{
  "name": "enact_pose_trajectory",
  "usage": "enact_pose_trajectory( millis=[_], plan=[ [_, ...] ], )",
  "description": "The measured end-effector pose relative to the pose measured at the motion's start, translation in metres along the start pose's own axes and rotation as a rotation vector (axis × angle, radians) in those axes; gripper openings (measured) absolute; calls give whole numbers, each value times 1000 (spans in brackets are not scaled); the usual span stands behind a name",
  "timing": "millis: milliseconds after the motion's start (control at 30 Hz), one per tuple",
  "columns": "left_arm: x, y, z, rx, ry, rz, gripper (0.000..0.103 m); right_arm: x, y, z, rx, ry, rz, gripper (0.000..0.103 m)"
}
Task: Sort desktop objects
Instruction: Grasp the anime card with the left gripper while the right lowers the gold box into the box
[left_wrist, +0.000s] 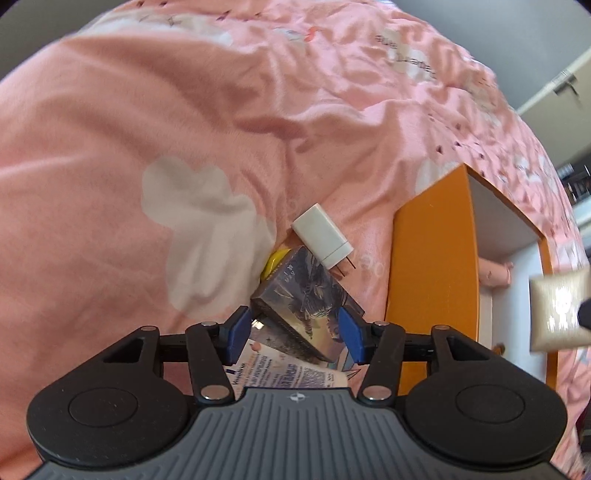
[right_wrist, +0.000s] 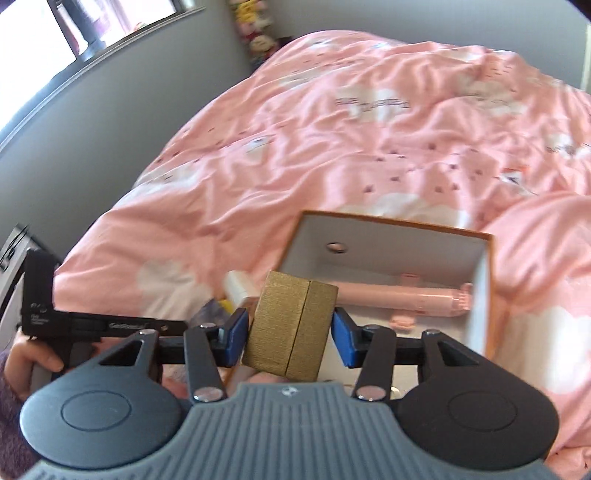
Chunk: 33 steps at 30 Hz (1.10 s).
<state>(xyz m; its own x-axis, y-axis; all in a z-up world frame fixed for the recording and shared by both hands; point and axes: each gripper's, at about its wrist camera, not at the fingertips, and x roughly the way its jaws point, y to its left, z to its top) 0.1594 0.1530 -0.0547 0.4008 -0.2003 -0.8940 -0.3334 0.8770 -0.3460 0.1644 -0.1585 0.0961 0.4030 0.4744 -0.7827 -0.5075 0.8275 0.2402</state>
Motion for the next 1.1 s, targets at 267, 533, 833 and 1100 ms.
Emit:
enact_pose_trajectory(
  millis=[267,533,833,1100],
  plan=[
    [26,-11,0,-260,13,43,67,15,-54,-17,89,-21,-78,49],
    [41,-17,-3,-396,-7,115,68,45,-63,-23,101,-24,-12,49],
    [53,-29,3,-434,-17,212,69,75,-59,-29,128,-64,18,49],
    [65,-46,10,-368,-23,297,72,79,-70,-41,164,-48,64,49]
  ],
)
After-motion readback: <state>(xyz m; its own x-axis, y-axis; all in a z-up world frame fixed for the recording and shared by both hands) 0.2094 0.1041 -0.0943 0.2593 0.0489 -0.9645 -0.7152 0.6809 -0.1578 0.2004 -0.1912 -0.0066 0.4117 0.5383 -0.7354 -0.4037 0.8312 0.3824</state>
